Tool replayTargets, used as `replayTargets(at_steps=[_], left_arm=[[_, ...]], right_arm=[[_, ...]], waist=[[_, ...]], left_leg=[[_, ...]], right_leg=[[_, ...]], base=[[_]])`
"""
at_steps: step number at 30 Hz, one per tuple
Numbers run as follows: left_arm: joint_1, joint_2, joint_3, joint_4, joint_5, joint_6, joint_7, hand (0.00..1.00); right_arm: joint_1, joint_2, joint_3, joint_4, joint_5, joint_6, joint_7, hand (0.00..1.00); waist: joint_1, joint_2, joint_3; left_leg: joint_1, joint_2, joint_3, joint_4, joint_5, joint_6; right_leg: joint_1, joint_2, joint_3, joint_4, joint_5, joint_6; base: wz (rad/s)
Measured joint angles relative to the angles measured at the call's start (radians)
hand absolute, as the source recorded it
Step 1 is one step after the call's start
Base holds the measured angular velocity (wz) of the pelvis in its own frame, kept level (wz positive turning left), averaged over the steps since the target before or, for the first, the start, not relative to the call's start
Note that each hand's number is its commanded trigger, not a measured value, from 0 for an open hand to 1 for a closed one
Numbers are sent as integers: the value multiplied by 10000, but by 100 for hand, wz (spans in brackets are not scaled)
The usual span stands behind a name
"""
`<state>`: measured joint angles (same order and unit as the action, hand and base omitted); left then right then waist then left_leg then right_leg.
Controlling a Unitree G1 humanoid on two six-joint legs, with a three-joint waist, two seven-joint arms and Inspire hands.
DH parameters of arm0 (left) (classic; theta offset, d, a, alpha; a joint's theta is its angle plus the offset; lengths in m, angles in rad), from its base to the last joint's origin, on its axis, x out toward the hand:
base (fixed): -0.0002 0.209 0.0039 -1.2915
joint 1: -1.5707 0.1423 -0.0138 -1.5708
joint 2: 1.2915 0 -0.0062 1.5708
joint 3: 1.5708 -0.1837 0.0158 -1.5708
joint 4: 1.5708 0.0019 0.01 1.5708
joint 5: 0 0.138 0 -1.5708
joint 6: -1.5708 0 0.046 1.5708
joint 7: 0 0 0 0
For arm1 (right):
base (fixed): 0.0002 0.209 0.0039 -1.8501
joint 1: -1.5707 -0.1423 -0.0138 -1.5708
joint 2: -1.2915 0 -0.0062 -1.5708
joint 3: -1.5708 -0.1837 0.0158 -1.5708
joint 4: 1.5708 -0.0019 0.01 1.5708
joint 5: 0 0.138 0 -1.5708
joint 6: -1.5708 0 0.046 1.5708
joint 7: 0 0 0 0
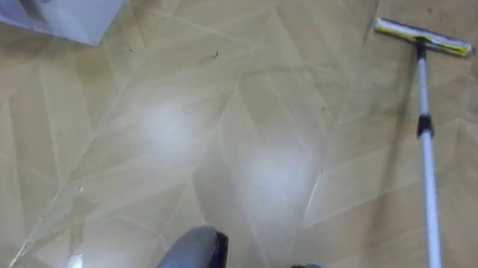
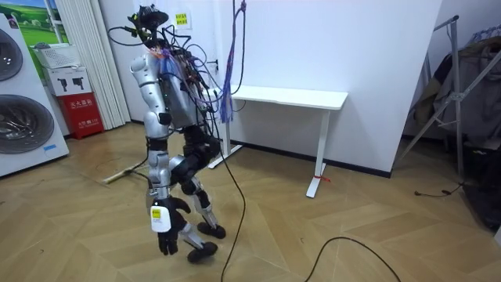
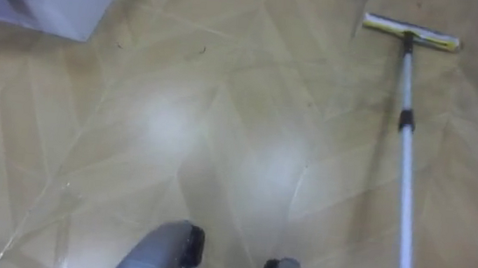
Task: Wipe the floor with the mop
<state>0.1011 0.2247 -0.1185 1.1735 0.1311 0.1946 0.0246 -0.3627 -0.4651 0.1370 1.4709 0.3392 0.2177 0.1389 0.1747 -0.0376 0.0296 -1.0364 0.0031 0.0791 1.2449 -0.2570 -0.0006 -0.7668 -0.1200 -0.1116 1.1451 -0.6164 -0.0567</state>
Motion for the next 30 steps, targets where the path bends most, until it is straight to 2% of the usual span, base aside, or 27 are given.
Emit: replayTargets(at_steps=[1,2,3,4,5,6,7,9,10,11,13,14,15,16,17,18,20,22,23,25,26,27,28,29,30], left_arm=[[85,0,-1,-100,135,4,-58,0],[229,-15,-3,-156,312,-29,-177,0],[221,-28,4,-127,358,13,-275,0],[257,-45,-2,-78,351,16,-332,0],[175,-96,21,-59,363,29,-373,0],[178,-177,106,-35,369,12,-363,0],[169,-237,203,-49,370,-9,-355,0],[56,-471,514,-154,387,-216,-267,0],[-2,-498,560,-170,391,-264,-215,0],[-113,-562,556,-183,379,-324,-44,0],[-149,-693,544,-296,355,-365,106,0],[-119,-826,537,-330,334,-376,183,0],[-50,-910,535,-365,363,-374,320,0],[-11,-916,539,-373,364,-368,375,0],[13,-899,539,-370,332,-283,462,0],[10,-910,533,-374,326,-252,529,0],[20,-901,518,-347,214,-238,526,0],[25,-881,483,-336,-86,-160,537,0],[29,-866,396,-345,-171,-151,549,0],[31,-723,260,-360,-202,-73,552,0],[32,-580,205,-374,-203,-66,557,0],[88,-427,153,-439,-176,-64,576,0],[152,-364,155,-510,-154,-62,593,0],[204,-249,130,-589,-115,-61,588,0],[216,-130,58,-726,-112,-58,535,0]], right_arm=[[67,17,0,4,64,9,63,100],[364,49,7,1,136,12,158,100],[862,131,8,18,180,8,167,100],[1125,156,13,34,174,11,176,100],[1613,216,101,122,146,35,172,100],[2036,293,199,155,130,34,162,100],[2279,330,242,155,131,30,155,100],[3180,549,381,189,94,29,38,100],[3336,646,380,189,93,29,8,100],[3531,860,381,188,97,29,-131,100],[3670,1117,393,189,102,33,-360,100],[3787,1232,437,188,96,33,-496,100],[3889,1390,503,186,66,38,-652,100],[3906,1490,504,180,6,50,-720,100],[3957,1686,454,69,-241,178,-778,100],[3884,1841,355,53,-376,344,-865,100],[3668,1934,168,137,-423,668,-917,100],[3035,1784,102,251,-680,845,-946,100],[2460,1554,68,361,-732,883,-949,100],[1362,1165,36,351,-825,828,-940,100],[708,935,40,260,-757,655,-935,100],[271,716,108,6,-713,500,-932,100],[171,610,101,-169,-651,399,-935,100],[-33,442,74,-585,-428,232,-923,100],[-141,297,-73,-801,-251,207,-896,100]], waist=[[-2,-18,4],[-5,128,-56],[-50,135,-78],[-63,168,-81],[-56,182,-98],[-69,194,-97],[-127,229,-115],[-464,648,-261],[-540,703,-255],[-646,793,-206],[-692,991,-101],[-734,1161,-124],[-769,1210,-125],[-851,1197,-115],[-1004,1193,-114],[-1169,1195,-103],[-1147,1140,-87],[-1027,982,-73],[-839,891,-52],[-774,695,-7],[-667,570,-10],[-484,326,38],[-443,342,14],[-444,251,63],[-378,185,69]], left_leg=[[76,-16,-2,-896,-18,35],[289,-65,-25,-2624,-28,212],[428,-187,63,-2897,1,580],[570,-200,171,-2926,-135,800],[799,-208,419,-2914,-488,1061],[1081,-258,616,-2863,-806,1238],[1212,-350,650,-2869,-943,1291],[1617,-496,578,-2984,-1392,1455],[1717,-572,498,-3072,-1457,1459],[1936,-629,410,-3292,-1530,1455],[2308,-759,-44,-3612,-1553,1398],[2541,-890,-472,-3846,-1534,1304],[2766,-982,-858,-4071,-1559,1202],[2884,-1083,-1048,-4161,-1568,1129],[3027,-1231,-1313,-4125,-1654,971],[3101,-1270,-1364,-3946,-1725,845],[3278,-1208,-1324,-3523,-1793,712],[3275,-1087,-1191,-2938,-1897,517],[3123,-893,-1026,-2331,-1918,472],[2842,-611,-841,-1567,-1878,402],[2588,-398,-649,-1012,-1680,99],[2208,-263,-577,-431,-1358,-112],[2054,-222,-592,-484,-1385,-144],[1720,-190,-511,-1187,-1486,30],[1386,-295,-493,-2203,-1420,21]], right_leg=[[171,4,5,-91,-98,58],[579,14,25,-337,-292,210],[950,-30,189,-637,-455,416],[1084,-10,299,-796,-483,542],[1260,-11,621,-891,-421,707],[1230,-103,819,-534,-94,980],[1194,-188,802,-292,130,1057],[954,-254,862,414,1335,1153],[813,-276,885,577,1558,1119],[449,-306,931,671,1637,1046],[-283,-155,916,313,1491,1000],[-567,-91,816,-624,1500,990],[-621,35,807,-1902,1595,937],[-629,67,795,-2436,1690,929],[-570,182,774,-2889,2074,849],[-336,77,560,-2780,2331,757],[47,-149,44,-2510,1986,565],[217,-223,-59,-2137,1567,462],[269,-202,-142,-1899,1329,360],[286,-167,-318,-1559,1021,198],[298,-97,-330,-1382,859,91],[372,72,-234,-1337,768,-25],[439,181,-166,-1366,759,-39],[614,321,-34,-1470,695,-59],[790,443,226,-1645,622,-8]], base=[[16],[27],[31],[25],[-9],[-21],[-25],[-13],[-32],[-59],[-80],[-85],[-74],[-46],[0],[18],[30],[18],[4],[12],[21],[24],[48],[77],[85]])
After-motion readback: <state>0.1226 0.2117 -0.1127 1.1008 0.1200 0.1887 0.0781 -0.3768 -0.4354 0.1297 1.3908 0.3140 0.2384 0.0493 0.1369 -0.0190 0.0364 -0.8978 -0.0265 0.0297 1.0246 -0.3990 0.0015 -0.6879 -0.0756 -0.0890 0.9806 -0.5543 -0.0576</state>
